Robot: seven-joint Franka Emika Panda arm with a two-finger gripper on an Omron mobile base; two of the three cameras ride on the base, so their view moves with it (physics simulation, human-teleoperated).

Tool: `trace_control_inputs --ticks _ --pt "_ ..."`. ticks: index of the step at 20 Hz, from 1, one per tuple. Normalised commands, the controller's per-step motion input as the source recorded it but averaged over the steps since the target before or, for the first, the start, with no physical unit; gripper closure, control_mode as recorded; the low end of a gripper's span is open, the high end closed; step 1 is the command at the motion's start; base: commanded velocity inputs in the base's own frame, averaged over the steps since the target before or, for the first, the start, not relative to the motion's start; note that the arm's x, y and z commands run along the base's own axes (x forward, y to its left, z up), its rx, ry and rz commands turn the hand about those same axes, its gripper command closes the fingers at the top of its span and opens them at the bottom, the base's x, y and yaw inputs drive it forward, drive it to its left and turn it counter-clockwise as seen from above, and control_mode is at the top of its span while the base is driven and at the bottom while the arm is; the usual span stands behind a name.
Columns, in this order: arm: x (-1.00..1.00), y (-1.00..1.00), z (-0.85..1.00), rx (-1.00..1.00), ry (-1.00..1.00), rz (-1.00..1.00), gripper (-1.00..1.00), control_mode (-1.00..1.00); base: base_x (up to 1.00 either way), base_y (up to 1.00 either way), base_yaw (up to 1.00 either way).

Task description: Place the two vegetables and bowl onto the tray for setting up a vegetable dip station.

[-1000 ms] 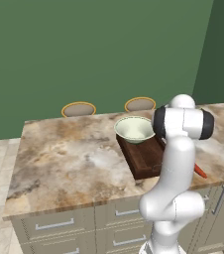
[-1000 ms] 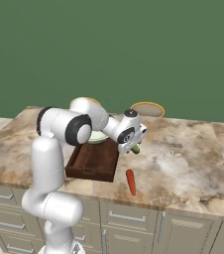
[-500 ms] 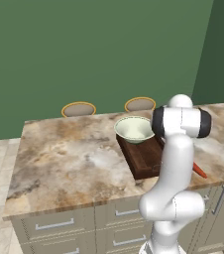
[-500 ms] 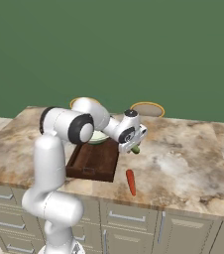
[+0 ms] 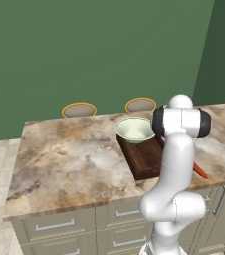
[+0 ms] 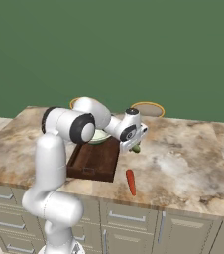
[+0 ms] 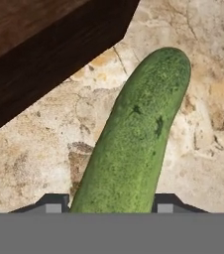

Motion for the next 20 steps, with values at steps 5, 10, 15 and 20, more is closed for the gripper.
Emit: trace_control_inputs --ticks 5,10,15,20 --pt "0.05 0.0 0.04 0.0 -0.01 0.0 1.0 -1.0 0.0 0.0 0.0" --pt "-0.04 -0.09 0.36 0.0 -0.1 0.0 1.0 -1.0 0.0 0.0 0.0" --pt "-0.18 -0.03 0.41 0.0 -0.06 0.0 1.0 -1.0 0.0 0.0 0.0" --pt "-0.35 0.0 0.2 0.0 -0.02 0.0 1.0 -1.0 0.0 0.0 0.0"
